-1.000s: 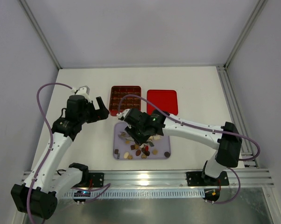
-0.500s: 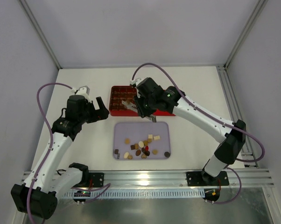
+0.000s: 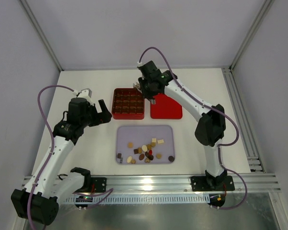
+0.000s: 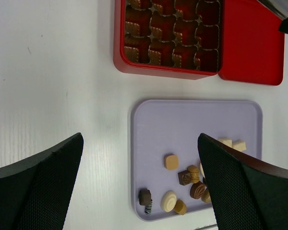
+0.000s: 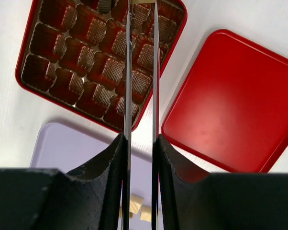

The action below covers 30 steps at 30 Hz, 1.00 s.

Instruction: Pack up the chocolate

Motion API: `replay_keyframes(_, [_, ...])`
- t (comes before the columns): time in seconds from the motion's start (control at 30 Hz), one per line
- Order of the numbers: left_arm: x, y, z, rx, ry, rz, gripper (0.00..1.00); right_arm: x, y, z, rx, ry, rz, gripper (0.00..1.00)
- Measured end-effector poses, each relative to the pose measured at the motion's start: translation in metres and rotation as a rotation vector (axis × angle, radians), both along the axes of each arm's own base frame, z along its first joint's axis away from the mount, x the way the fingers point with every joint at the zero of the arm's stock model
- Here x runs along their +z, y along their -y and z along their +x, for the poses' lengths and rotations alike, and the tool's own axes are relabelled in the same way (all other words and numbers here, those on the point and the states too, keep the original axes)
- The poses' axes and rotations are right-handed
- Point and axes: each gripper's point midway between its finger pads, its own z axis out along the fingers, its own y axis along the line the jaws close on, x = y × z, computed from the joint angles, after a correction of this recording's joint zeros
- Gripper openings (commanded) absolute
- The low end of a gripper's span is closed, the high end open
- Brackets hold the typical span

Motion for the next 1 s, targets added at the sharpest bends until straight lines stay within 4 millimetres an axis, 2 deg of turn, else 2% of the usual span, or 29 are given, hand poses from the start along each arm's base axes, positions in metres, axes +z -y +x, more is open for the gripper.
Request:
replay_keyframes(0.13, [0.000, 0.000, 0.000, 0.000, 0.000, 0.000, 1.00, -0.006, -0.006, 0.012, -0.004, -0.002, 0.002, 0.29])
replay_keyframes(0.37, [0.000, 0.000, 0.000, 0.000, 0.000, 0.000, 1.00, -0.010, -0.011, 0.009, 0.011, -0.015, 0.010, 0.29])
replay_keyframes(0.67, [0.000, 0.000, 0.000, 0.000, 0.000, 0.000, 1.00, -0.027, -0.009, 0.004, 0.013, -0.045, -0.012, 0.29])
replay_keyframes(0.87, [0.000, 0.000, 0.000, 0.000, 0.000, 0.000, 1.00, -0.029, -0.009, 0.004, 0.013, -0.045, -0.012, 0.33])
replay_keyframes(1.0, [-0.001, 0.000, 0.000, 0.000, -0.003, 0.001, 1.00, -0.030, -0.010, 0.002, 0.015, -0.049, -0.011, 0.38])
